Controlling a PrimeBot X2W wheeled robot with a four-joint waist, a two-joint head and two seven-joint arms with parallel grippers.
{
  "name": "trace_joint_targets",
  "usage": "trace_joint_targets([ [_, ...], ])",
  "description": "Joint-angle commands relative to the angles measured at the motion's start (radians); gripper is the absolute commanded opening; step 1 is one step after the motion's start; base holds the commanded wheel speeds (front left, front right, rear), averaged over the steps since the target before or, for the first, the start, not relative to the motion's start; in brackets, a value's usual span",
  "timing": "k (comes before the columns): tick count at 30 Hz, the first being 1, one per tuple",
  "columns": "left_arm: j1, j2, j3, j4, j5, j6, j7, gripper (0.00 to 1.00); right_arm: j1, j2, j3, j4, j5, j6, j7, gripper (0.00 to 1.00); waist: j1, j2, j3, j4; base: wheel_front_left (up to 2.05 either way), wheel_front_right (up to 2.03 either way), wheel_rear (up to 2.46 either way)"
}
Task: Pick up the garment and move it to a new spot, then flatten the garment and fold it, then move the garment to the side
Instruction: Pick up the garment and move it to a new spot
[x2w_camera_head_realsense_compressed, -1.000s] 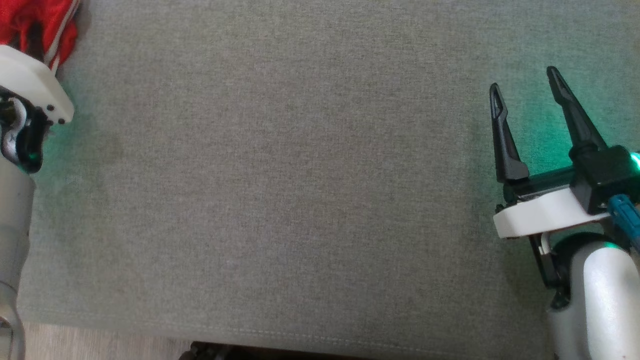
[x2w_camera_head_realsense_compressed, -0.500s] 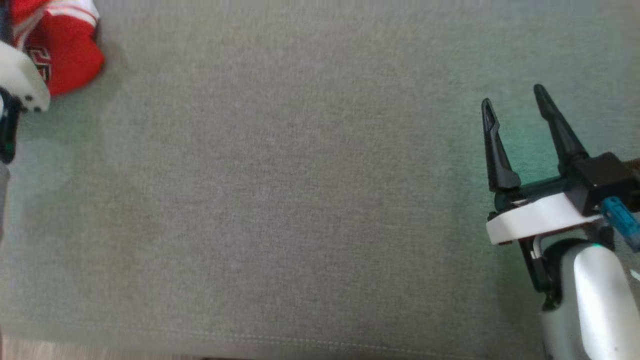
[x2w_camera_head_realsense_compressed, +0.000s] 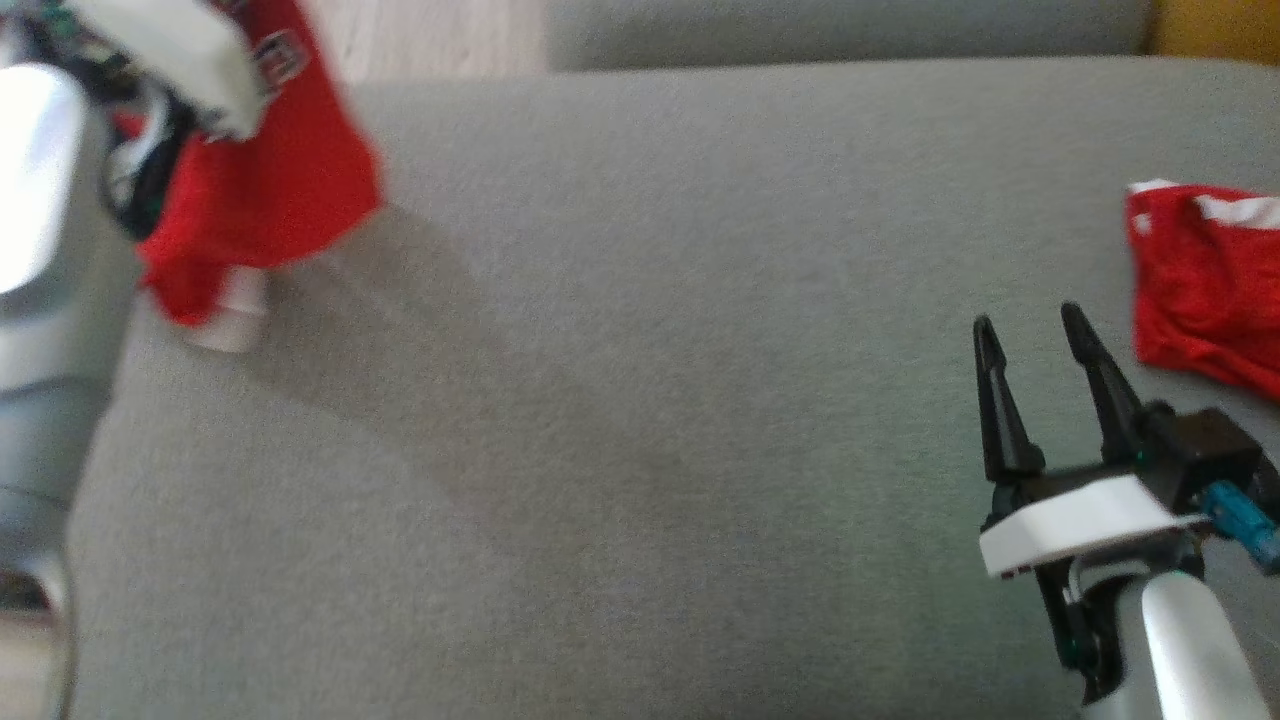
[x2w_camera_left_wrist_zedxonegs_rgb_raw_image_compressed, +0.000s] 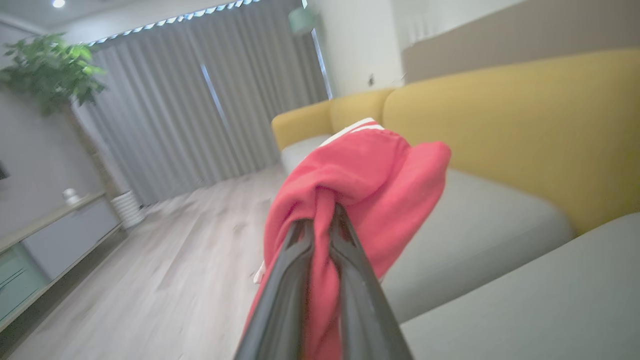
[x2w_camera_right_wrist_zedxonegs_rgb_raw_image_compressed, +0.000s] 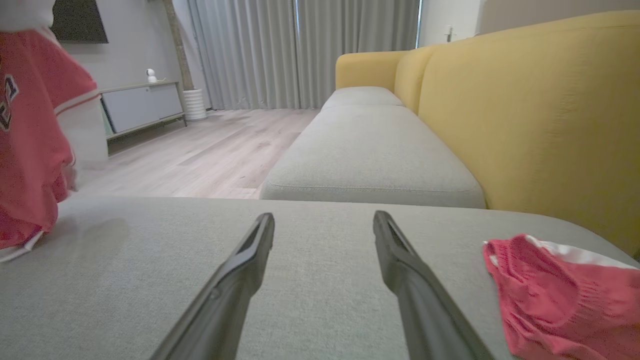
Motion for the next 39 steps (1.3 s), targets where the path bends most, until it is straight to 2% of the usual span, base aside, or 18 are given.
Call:
trace_joint_targets([
  [1, -0.078, 0.0, 0.019, -0.07, -0.036, -0.001, 0.009, 0.0, 0.003, -0.003, 0.019, -0.023, 0.017, 0.007, -0.018, 1.0, 0.0004, 0.0, -0.089, -0.082, 0.0, 0.0, 0.0],
  [9, -0.029, -0.154, 0.058, -0.197, -0.224, 0.003, 0.005, 0.0, 0.044, -0.003, 0.011, 0.004, 0.054, 0.007, -0.047, 1.0, 0.0004, 0.0, -0.088, -0.138, 0.0, 0.0, 0.0],
  [13, 0.049, -0.195, 0.081, -0.215, -0.282, 0.02, -0.014, 0.0, 0.046, -0.003, 0.012, 0.015, 0.065, 0.007, -0.057, 1.0, 0.0004, 0.0, -0.06, -0.145, 0.0, 0.0, 0.0],
  [18, 0.244, -0.219, 0.114, -0.158, -0.351, 0.053, -0.07, 0.0, 0.028, -0.003, 0.028, 0.038, 0.08, 0.007, -0.077, 1.0, 0.0004, 0.0, -0.005, -0.156, 0.0, 0.0, 0.0],
  [25, 0.461, -0.209, 0.097, -0.009, -0.326, 0.083, -0.198, 0.0, -0.012, -0.003, 0.037, 0.077, 0.08, 0.007, -0.099, 1.0, 0.0004, 0.0, 0.06, -0.154, 0.0, 0.0, 0.0],
  [26, 0.476, -0.208, 0.098, 0.014, -0.321, 0.09, -0.218, 0.05, -0.016, -0.003, 0.037, 0.081, 0.079, 0.007, -0.101, 1.0, 0.0004, 0.0, 0.064, -0.152, 0.0, 0.0, 0.0],
  [28, 0.497, -0.207, 0.103, 0.056, -0.318, 0.099, -0.244, 0.45, -0.024, -0.003, 0.038, 0.09, 0.077, 0.007, -0.104, 1.0, 0.0004, 0.0, 0.068, -0.149, 0.0, 0.0, 0.0],
  [29, 0.501, -0.207, 0.104, 0.071, -0.315, 0.1, -0.256, 0.88, -0.027, -0.003, 0.038, 0.093, 0.075, 0.007, -0.105, 1.0, 0.0004, 0.0, 0.069, -0.145, 0.0, 0.0, 0.0],
  [30, 0.504, -0.208, 0.107, 0.084, -0.313, 0.1, -0.266, 1.0, -0.03, -0.003, 0.037, 0.097, 0.074, 0.007, -0.106, 1.0, 0.0004, 0.0, 0.068, -0.142, 0.0, 0.0, 0.0],
  [39, 0.482, -0.215, 0.146, 0.089, -0.275, 0.089, -0.305, 1.0, -0.024, -0.003, 0.025, 0.113, 0.064, 0.007, -0.106, 1.0, 0.0004, 0.0, 0.011, -0.093, 0.0, 0.0, 0.0],
])
